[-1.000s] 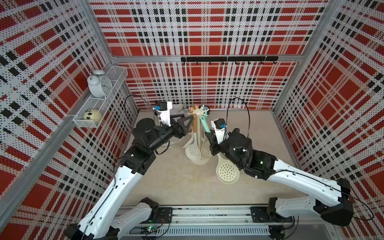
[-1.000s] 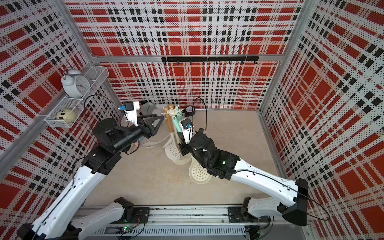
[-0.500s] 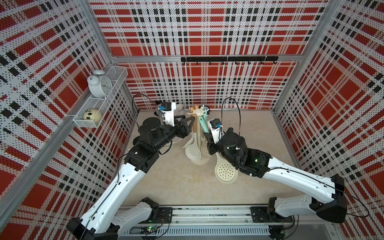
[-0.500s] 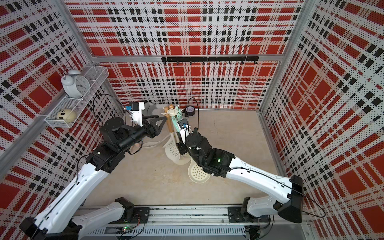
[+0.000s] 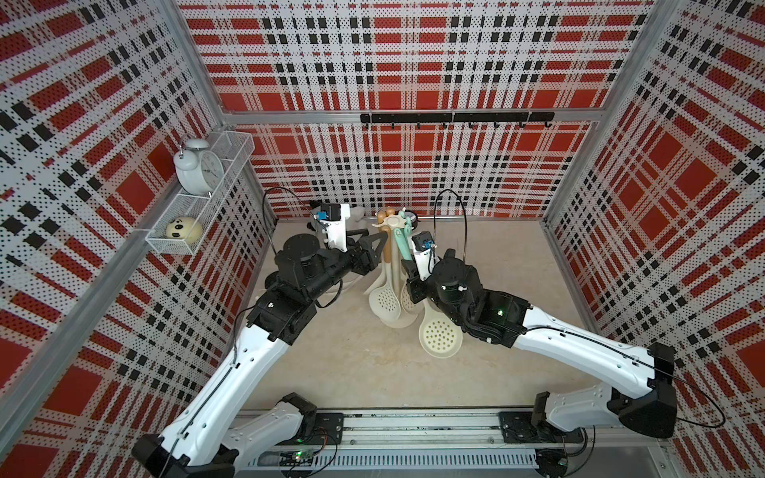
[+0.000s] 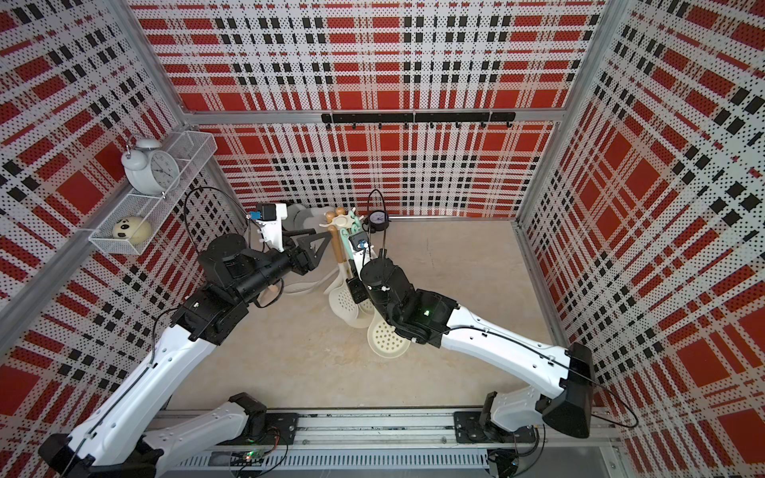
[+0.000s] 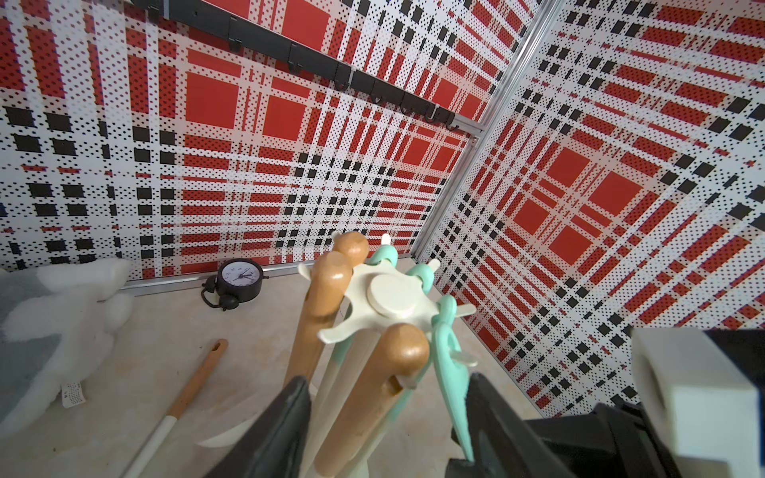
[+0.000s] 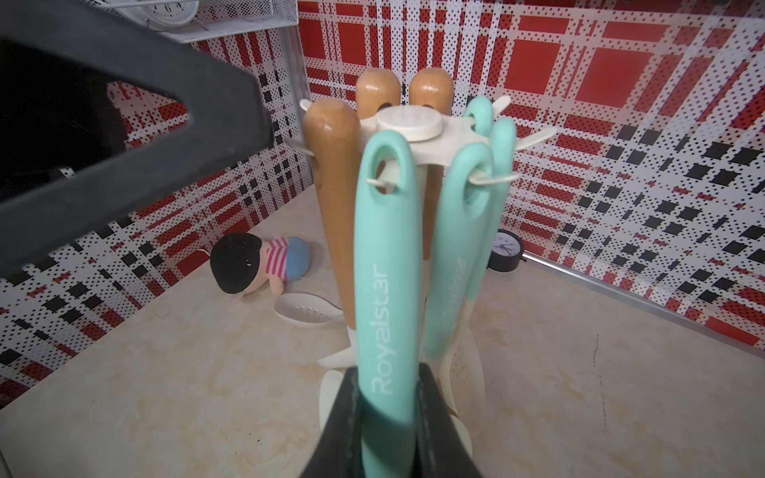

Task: Hang the skimmer on the kitchen utensil rack
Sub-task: Hang the skimmer on the rack.

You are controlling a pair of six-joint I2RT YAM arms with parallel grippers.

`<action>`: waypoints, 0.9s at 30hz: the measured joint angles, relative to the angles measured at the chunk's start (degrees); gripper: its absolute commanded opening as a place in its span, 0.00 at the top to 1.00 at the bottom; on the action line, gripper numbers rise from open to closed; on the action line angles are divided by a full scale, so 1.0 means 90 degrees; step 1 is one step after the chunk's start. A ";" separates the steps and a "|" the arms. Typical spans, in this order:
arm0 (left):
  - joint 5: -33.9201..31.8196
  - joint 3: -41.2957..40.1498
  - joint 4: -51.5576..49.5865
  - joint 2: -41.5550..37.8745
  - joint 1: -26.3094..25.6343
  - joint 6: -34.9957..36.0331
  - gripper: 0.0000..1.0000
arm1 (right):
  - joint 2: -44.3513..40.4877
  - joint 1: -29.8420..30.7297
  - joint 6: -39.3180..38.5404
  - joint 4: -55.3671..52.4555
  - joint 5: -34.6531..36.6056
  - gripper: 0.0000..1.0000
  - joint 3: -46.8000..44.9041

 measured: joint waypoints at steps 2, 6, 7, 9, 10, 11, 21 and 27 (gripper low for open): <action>-0.0058 -0.0027 0.0012 -0.0114 0.0000 -0.0002 0.36 | 0.0085 -0.0041 0.0010 0.0027 -0.0049 1.00 0.0002; -0.0066 -0.0459 0.0182 -0.0644 0.0117 -0.0063 0.36 | 0.0112 -0.0097 0.0032 0.0185 -0.0187 0.73 -0.0114; -0.0053 -0.0617 0.0253 -0.0809 0.0187 -0.0112 0.37 | 0.0100 -0.0102 0.0061 0.0267 -0.0236 0.65 -0.0168; 0.0039 -0.0964 0.0508 -0.1093 0.0410 -0.0238 0.40 | 0.0012 -0.0119 0.0046 0.0376 -0.0427 0.47 -0.0367; 0.0119 -0.1156 0.0648 -0.1212 0.0537 -0.0313 0.42 | -0.0078 -0.0124 0.0058 0.0423 -0.0520 0.38 -0.0520; 0.0189 -0.1372 0.0816 -0.1314 0.0665 -0.0406 0.45 | -0.0189 -0.0124 0.0056 0.0469 -0.0661 0.32 -0.0690; 0.0612 -0.3077 0.2300 -0.1464 0.0838 -0.0933 0.69 | -0.1717 -0.0505 0.0449 0.1030 -0.1401 0.70 -0.1829; 0.0614 -0.3580 0.3198 -0.1268 0.0597 -0.0967 0.75 | -0.1897 -0.0967 0.0719 0.1083 -0.2227 0.61 -0.2091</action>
